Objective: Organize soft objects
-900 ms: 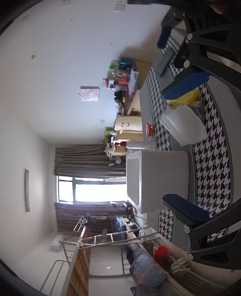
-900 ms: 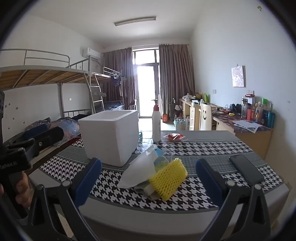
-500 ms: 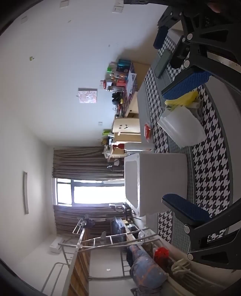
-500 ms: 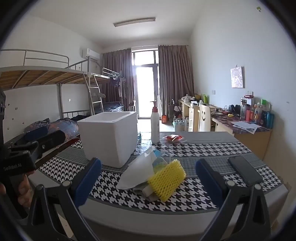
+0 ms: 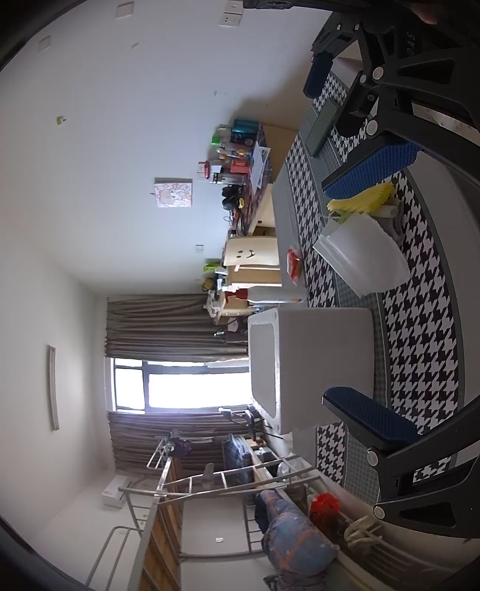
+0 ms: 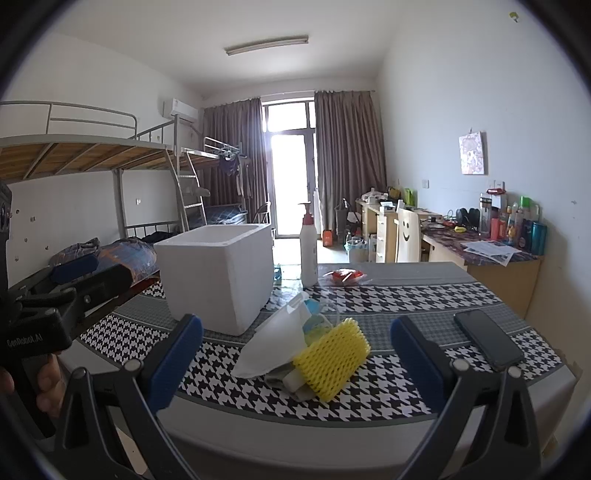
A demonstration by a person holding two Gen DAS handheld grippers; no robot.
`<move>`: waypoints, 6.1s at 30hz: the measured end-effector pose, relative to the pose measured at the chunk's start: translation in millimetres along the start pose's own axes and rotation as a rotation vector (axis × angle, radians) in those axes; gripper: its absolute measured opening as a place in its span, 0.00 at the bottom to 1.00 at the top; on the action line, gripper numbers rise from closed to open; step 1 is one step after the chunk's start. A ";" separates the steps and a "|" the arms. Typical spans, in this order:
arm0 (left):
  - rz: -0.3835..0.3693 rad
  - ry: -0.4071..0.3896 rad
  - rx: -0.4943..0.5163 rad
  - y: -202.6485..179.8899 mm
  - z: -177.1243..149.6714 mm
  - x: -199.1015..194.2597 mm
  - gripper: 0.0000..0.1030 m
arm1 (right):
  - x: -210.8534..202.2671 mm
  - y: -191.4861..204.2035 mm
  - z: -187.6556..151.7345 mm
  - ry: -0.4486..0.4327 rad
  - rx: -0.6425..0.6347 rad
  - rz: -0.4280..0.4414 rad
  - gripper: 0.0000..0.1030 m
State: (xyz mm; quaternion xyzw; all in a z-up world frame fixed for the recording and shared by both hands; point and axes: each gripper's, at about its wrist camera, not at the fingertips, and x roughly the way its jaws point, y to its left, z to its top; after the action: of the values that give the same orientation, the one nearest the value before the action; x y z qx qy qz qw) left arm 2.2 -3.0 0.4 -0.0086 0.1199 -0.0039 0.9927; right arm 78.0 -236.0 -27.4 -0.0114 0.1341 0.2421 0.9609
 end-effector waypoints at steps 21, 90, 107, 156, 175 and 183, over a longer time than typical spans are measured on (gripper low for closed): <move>-0.002 0.020 -0.001 2.6 -1.7 8.0 0.99 | 4.5 2.1 -1.3 0.008 -0.002 -0.008 1.00; -0.184 0.325 0.122 -17.2 -23.5 154.9 0.99 | 97.2 -52.8 -26.7 0.247 0.090 -0.065 1.00; -0.275 0.409 0.178 -25.0 -37.3 193.8 0.90 | 103.8 -64.4 -38.4 0.314 0.116 -0.004 0.97; -0.366 0.440 0.078 -8.0 -34.3 173.5 0.08 | 97.2 -43.4 -57.1 0.416 0.047 0.107 0.48; -0.363 0.401 0.062 -1.7 -25.6 153.0 0.08 | 105.6 -41.7 -58.4 0.425 0.015 0.077 0.11; -0.356 0.363 0.050 1.3 -18.5 140.2 0.08 | 87.8 -43.9 -37.2 0.361 0.041 0.057 0.07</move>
State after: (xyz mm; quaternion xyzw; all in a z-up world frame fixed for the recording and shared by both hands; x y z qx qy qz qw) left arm 134.0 -3.4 -51.0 -0.0044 0.2927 -0.1831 0.9385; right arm 163.5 -237.4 -88.3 -0.0314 0.3095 0.2605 0.9140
